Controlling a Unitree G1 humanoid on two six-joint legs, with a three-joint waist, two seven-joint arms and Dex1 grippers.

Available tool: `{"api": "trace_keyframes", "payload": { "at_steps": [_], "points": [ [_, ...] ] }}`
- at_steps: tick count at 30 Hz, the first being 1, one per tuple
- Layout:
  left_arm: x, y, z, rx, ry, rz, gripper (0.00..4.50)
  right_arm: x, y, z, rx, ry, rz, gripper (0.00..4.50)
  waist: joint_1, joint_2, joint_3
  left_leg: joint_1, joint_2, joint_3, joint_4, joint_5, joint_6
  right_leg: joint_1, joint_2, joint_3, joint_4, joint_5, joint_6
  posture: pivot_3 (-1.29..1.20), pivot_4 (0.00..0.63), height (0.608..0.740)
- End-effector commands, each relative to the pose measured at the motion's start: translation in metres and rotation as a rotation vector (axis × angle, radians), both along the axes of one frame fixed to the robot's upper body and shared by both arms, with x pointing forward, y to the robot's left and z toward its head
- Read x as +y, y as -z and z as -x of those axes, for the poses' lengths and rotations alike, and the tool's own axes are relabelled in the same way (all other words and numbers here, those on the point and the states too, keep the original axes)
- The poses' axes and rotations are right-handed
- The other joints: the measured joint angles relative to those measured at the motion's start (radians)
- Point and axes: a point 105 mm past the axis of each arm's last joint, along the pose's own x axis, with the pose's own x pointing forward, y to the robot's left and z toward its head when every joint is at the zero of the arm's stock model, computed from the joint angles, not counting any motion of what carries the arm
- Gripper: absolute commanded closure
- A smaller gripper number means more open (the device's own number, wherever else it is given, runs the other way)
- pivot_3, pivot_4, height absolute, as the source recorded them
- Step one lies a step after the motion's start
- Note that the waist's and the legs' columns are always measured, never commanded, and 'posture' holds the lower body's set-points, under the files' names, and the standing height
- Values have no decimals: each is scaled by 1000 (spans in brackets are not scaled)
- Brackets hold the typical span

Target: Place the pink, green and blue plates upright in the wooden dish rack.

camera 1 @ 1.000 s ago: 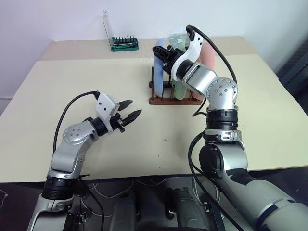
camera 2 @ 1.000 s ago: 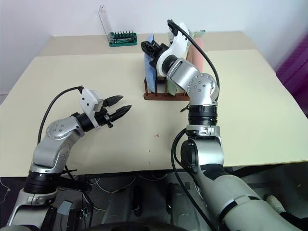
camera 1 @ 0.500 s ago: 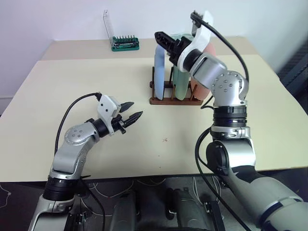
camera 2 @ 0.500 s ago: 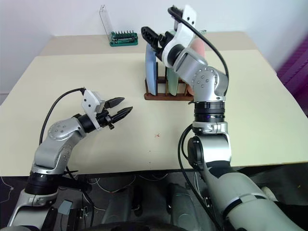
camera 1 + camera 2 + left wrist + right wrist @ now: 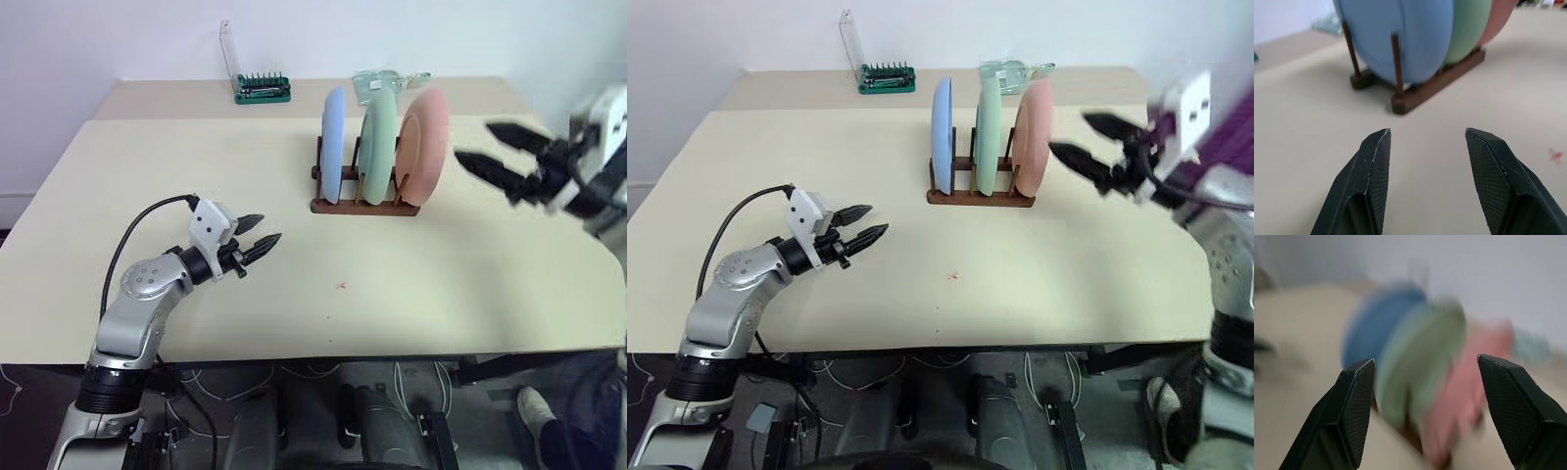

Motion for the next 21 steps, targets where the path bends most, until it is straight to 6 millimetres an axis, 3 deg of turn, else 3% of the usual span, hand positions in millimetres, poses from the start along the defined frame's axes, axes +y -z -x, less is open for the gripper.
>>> {"api": "trace_keyframes", "payload": {
  "at_steps": [1,2,4,11,17,21],
  "points": [
    [17,1,-2,-31,-48,-40,2011,-18,31,-4,12,88,219,1109,-3,0,0,0,0,0,0,0,0,0,1,0,0,0,0,0,150,730],
    [27,4,-4,-25,-85,-46,2011,-24,51,-8,37,125,270,1109,-3,-1,-1,0,0,0,0,0,0,0,1,0,0,0,0,0,150,730],
    [36,7,-6,-26,-124,-54,2011,-29,68,-12,45,147,317,1109,-5,-2,-1,0,0,-1,-1,0,0,-1,2,0,-1,0,-1,0,150,730],
    [59,10,-14,-60,-253,-83,2011,-34,80,-34,33,169,250,1109,-9,-1,1,-1,0,0,0,0,0,-1,1,0,0,0,0,0,150,730],
    [53,14,-10,-59,-256,-51,2011,-30,98,-39,58,159,229,1109,-1,-1,0,-1,0,0,-1,0,0,-1,1,0,0,0,0,0,150,730],
    [48,14,-12,-62,-264,-29,2011,-28,98,-42,54,156,220,1109,7,-1,0,-1,0,1,0,0,0,-1,0,0,1,0,0,0,150,730]
  ]
}}
